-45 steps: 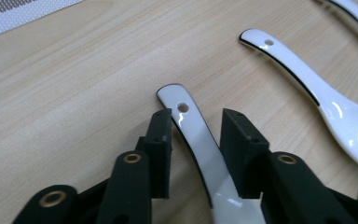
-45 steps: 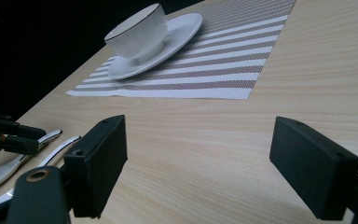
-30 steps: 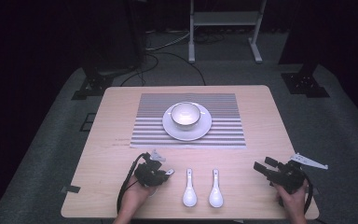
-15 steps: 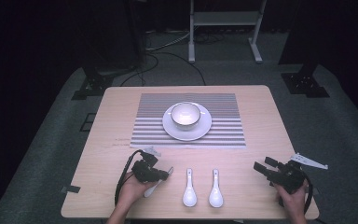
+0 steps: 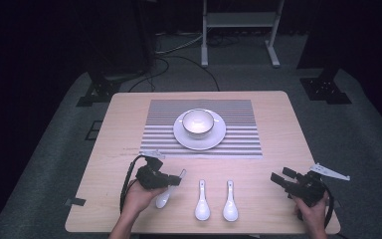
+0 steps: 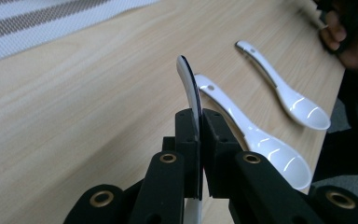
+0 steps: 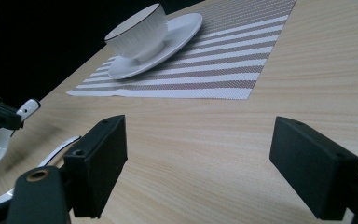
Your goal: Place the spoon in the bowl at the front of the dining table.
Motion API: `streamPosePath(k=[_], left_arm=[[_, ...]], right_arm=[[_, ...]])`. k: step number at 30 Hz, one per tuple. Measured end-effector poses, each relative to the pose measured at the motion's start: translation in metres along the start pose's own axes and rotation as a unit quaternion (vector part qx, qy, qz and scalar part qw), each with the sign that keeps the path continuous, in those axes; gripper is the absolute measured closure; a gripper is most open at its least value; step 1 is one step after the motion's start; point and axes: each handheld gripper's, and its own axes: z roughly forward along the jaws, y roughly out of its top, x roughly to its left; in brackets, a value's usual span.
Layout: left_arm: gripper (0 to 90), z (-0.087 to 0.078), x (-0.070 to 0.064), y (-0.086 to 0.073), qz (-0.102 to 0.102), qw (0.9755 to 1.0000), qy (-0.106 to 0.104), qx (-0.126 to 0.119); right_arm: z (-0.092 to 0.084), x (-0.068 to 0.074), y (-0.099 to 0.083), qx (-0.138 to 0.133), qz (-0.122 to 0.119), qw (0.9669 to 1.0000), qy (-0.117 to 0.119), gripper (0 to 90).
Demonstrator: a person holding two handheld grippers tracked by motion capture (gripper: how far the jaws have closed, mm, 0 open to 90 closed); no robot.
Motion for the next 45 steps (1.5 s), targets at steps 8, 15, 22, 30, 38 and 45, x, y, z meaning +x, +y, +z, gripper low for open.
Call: streamPosePath(k=[8, 15, 22, 30, 38, 45], left_arm=[[85.2, -0.011, 0.000, 0.013, -0.005, 0.9993, -0.017, -0.032], [85.2, -0.017, 0.000, 0.026, -0.003, 0.9990, -0.020, -0.040], [85.2, -0.020, 0.001, 0.035, -0.006, 0.9986, -0.022, -0.047], [85.1, -0.022, 0.005, 0.047, -0.009, 0.9981, -0.026, -0.056], [85.1, -0.023, 0.012, 0.058, -0.019, 0.9970, -0.034, -0.067], [85.1, -0.024, 0.018, 0.069, -0.027, 0.9961, -0.038, -0.076]], right_arm=[[0.000, 0.000, 0.000, 0.000, 0.000, 1.0000, 0.000, 17.9], [0.000, 0.000, 0.000, 0.000, 0.000, 1.0000, 0.000, 17.9], [0.000, 0.000, 0.000, -0.001, 0.000, 1.0000, 0.000, 17.9], [0.000, 0.000, 0.000, -0.001, 0.000, 1.0000, 0.000, 17.9], [0.000, 0.000, 0.000, -0.001, 0.000, 1.0000, 0.000, 17.9], [0.000, 0.000, 0.000, -0.002, 0.001, 1.0000, 0.000, 17.9]])
